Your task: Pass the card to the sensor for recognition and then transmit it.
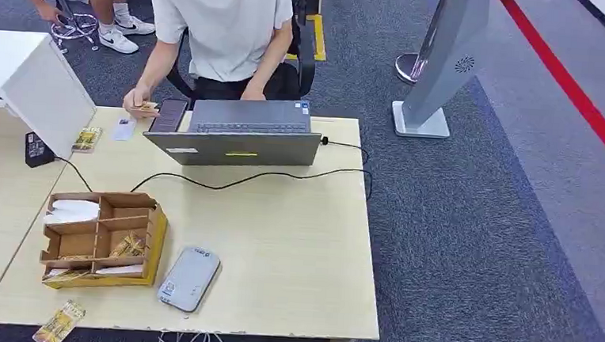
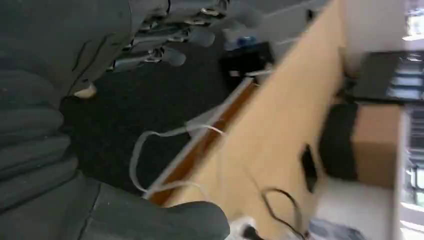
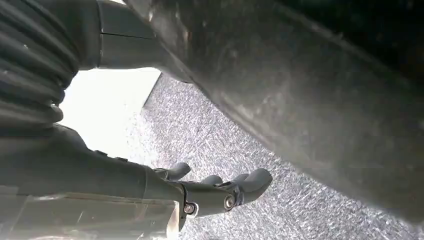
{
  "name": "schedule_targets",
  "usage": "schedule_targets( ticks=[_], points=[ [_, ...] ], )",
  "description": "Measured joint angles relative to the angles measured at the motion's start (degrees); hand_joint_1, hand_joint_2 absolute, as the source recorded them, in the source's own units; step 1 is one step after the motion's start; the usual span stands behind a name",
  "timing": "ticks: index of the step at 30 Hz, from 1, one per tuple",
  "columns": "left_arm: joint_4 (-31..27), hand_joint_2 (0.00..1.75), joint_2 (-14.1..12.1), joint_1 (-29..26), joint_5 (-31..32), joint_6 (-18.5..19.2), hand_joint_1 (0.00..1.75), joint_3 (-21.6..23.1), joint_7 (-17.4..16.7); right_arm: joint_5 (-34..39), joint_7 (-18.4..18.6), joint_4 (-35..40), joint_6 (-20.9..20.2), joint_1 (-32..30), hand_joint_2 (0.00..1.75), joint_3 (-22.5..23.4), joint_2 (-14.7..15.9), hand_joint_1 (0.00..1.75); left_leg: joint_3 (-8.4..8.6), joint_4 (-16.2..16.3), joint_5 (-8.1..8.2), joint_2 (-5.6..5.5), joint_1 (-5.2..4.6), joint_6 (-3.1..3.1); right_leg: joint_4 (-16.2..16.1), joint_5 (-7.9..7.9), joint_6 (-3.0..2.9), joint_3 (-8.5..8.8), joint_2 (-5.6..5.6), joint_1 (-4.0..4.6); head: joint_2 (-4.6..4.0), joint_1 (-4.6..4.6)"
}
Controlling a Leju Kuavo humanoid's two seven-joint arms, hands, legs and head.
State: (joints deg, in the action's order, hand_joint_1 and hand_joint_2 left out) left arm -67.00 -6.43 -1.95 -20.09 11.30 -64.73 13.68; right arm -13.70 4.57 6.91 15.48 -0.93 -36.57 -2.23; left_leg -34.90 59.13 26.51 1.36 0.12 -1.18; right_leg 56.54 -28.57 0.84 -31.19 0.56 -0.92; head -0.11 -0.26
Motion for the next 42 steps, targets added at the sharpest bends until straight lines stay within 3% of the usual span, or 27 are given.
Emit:
schedule_targets(
  ticks=[1,2,5,7,12,15,17,24,25,42],
  points=[
    [3.1,1.75,0.5,0.9,-0.3,-1.4,0.0,-1.8,-0.6,-0.1,0.1,0.0,-0.1,0.1,1.75,-0.1,0.0,0.0,-0.04,0.0,0.03,-0.22,0.05,-0.06,0.0,-0.1,0.09,0.08,-0.26,-0.01,0.0,0.09],
    [7.9,1.75,1.5,1.5,-0.5,-5.3,0.0,-5.0,-1.0,-0.4,0.2,0.0,-0.3,0.2,1.75,-0.3,0.1,0.0,0.0,0.0,0.05,-0.37,0.03,-0.09,0.0,-0.13,0.13,0.17,-0.41,-0.05,0.0,0.17],
    [17.4,1.75,5.0,2.3,0.9,-13.8,0.0,-10.1,0.9,-1.1,0.2,0.3,-0.7,0.5,1.75,-0.7,0.1,0.0,0.07,0.0,0.07,-0.44,-0.12,-0.18,-0.1,-0.13,0.21,0.26,-0.46,-0.22,0.0,0.15],
    [23.1,1.75,7.2,2.7,1.8,-16.2,0.0,-11.9,2.1,-1.1,0.2,0.4,-0.8,0.5,1.75,-0.9,0.1,0.0,0.04,0.1,0.08,-0.56,-0.13,-0.27,-0.1,-0.13,0.25,0.31,-0.54,-0.25,0.0,0.17],
    [31.0,1.75,9.5,4.0,2.9,-18.1,0.0,-14.3,3.1,-1.3,0.4,0.6,-1.0,0.6,1.75,-1.3,0.2,0.0,0.06,0.1,0.12,-0.58,-0.13,-0.35,-0.2,-0.01,0.43,0.38,-0.59,-0.24,0.0,0.39],
    [36.2,1.75,10.1,4.8,5.4,-22.3,0.0,-14.5,0.6,-3.4,1.9,0.6,-2.7,0.8,1.75,-2.3,0.3,0.0,0.11,0.1,0.12,-0.57,-0.17,-0.36,-0.2,0.0,0.44,0.39,-0.59,-0.26,0.0,0.31],
    [40.4,1.75,10.9,5.2,6.7,-22.2,0.0,-14.3,-0.7,-4.6,2.7,1.0,-3.2,0.9,1.75,-3.1,0.3,0.0,0.12,0.1,0.1,-0.57,-0.16,-0.38,-0.2,0.0,0.44,0.39,-0.59,-0.27,0.0,0.24],
    [46.0,1.75,11.9,4.8,9.1,-20.5,0.0,-4.7,-2.8,-2.5,2.5,2.9,-5.2,0.0,1.75,-0.2,0.7,0.0,0.12,0.1,0.11,-0.56,-0.13,-0.38,-0.2,0.0,0.44,0.39,-0.57,-0.24,0.0,0.26],
    [46.3,1.75,11.9,4.6,9.4,-20.3,0.0,-2.8,-3.1,-2.0,2.4,3.3,-5.4,-0.2,0.0,0.6,0.8,0.0,0.12,0.1,0.11,-0.57,-0.13,-0.38,-0.2,-0.01,0.44,0.39,-0.56,-0.23,0.0,0.26],
    [46.8,1.75,10.0,-0.5,14.4,-16.1,0.0,27.1,-8.0,5.6,-0.7,8.4,-9.8,-3.9,0.0,16.4,2.3,0.0,0.13,0.1,0.13,-0.56,-0.08,-0.36,-0.2,-0.04,0.41,0.39,-0.56,-0.19,0.0,0.26]
  ],
)
